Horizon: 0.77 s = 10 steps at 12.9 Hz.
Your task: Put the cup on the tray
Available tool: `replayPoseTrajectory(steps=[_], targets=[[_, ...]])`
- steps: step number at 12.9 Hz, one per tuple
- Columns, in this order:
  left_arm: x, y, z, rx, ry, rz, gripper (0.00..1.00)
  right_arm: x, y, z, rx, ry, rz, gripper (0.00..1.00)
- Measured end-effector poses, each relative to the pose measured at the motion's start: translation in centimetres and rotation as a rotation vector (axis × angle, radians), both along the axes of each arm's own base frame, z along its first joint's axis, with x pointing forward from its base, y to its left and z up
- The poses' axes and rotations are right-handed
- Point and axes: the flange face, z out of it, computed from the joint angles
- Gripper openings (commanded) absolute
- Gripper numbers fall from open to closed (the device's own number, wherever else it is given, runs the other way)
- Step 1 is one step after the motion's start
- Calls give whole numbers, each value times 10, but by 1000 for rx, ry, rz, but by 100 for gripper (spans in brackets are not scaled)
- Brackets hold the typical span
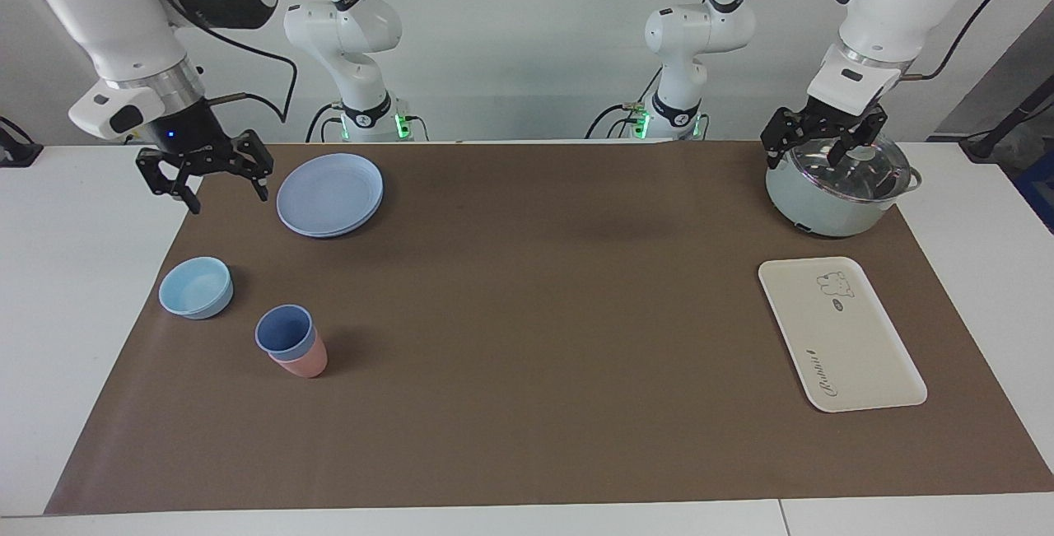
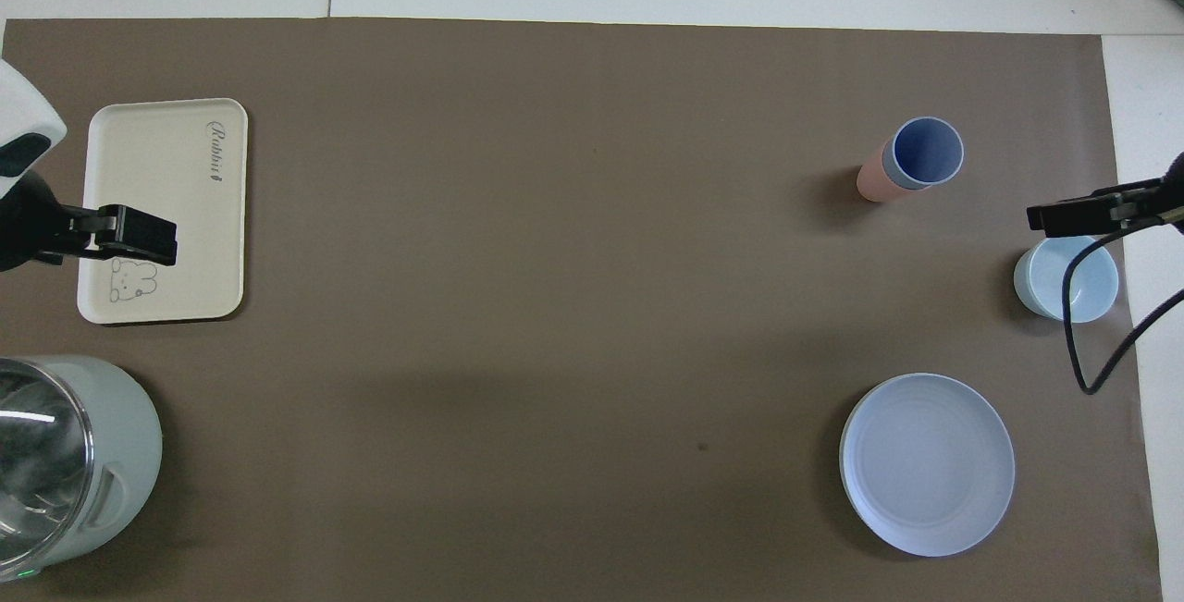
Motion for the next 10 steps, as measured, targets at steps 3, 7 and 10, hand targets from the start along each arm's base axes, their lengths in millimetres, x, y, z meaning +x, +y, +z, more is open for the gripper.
replayPoseTrajectory(steps=[3,7,10], targets=[[-2,0,4,0,-5,-30,100,-3,-28,-35,76,-85,182,100],[-4,3,7,1,-9,-46,100,-2,-84,-115,251,-279,387,100],[-4,7,6,1,-2,-41,100,14,-91,-180,364,-396,424,100]])
